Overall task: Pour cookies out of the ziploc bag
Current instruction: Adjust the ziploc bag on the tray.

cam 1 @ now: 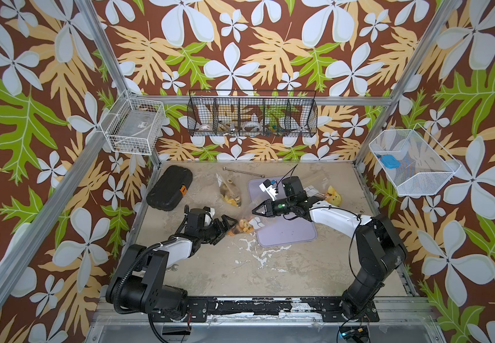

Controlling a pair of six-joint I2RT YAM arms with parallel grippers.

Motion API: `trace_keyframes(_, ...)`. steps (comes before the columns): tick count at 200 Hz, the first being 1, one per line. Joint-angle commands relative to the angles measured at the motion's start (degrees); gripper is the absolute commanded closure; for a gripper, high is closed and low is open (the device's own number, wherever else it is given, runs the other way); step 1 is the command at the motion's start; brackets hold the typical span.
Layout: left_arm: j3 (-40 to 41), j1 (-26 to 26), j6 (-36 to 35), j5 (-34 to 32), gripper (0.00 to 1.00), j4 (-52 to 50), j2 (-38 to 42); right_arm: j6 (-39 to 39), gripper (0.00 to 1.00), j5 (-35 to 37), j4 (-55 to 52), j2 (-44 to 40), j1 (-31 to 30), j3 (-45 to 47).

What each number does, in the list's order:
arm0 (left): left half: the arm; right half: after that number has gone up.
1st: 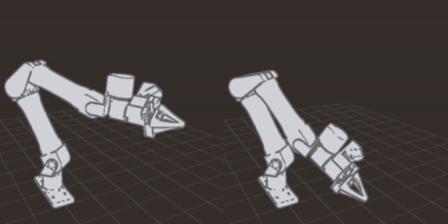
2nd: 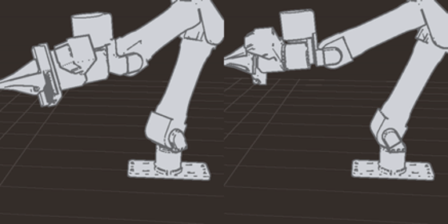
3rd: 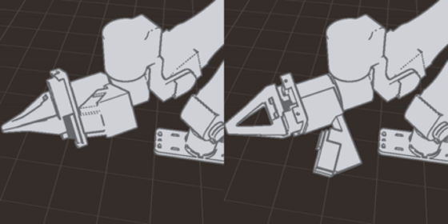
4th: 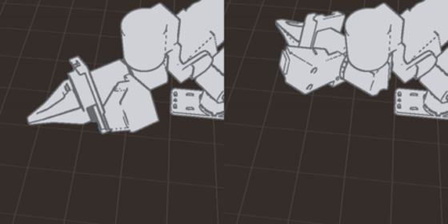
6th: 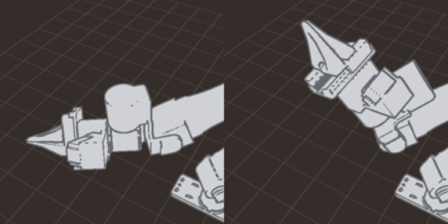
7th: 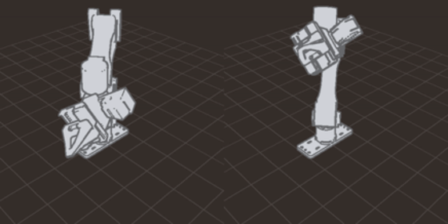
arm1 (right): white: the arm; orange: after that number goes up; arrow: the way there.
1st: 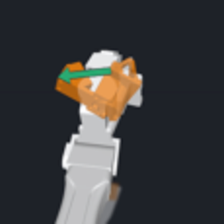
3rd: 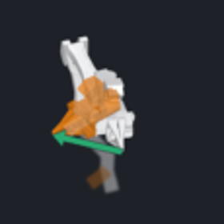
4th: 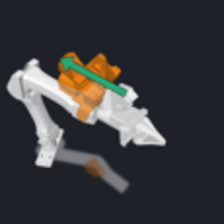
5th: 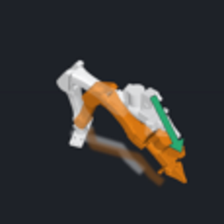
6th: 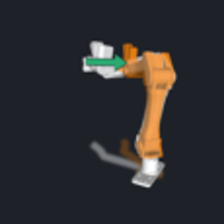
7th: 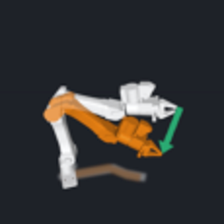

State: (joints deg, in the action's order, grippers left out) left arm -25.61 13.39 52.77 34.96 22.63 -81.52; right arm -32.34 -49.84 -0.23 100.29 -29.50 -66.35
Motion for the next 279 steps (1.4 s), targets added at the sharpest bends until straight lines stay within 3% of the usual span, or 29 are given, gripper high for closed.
trace_keyframes(1,1.11,0.81,4.79,3.76,0.00,8.30,-0.37,0.63,1.00,0.01,0.49,-0.28,0.31,0.01)
trace_keyframes(26,2.57,1.86,9.71,5.99,0.00,15.63,-0.38,0.55,1.00,0.51,0.49,-0.19,0.97,0.55)
trace_keyframes(87,-0.22,4.33,9.28,5.27,0.00,15.61,0.95,3.76,0.98,3.50,-3.09,-0.88,2.39,1.65)
trace_keyframes(100,-1.18,5.08,9.32,5.64,0.00,15.69,0.27,4.24,0.94,3.67,-3.50,-0.97,2.73,2.07)
trace_keyframes(117,-2.05,6.07,9.20,5.35,0.00,15.43,-0.13,4.33,0.81,3.98,-3.30,-1.37,3.12,2.79)
trace_keyframes(146,-2.60,6.53,9.24,5.03,0.00,15.42,-0.80,4.39,0.68,4.44,-3.40,-1.46,3.25,3.07)
trace_keyframes(234,-9.89,10.86,6.93,3.96,0.00,8.33,-0.92,4.27,0.62,7.92,-4.40,-2.45,6.17,5.79)
trace_keyframes(279,-8.69,10.85,6.19,3.05,0.00,8.16,-4.47,4.11,0.62,7.14,-4.22,-3.13,7.86,7.00)
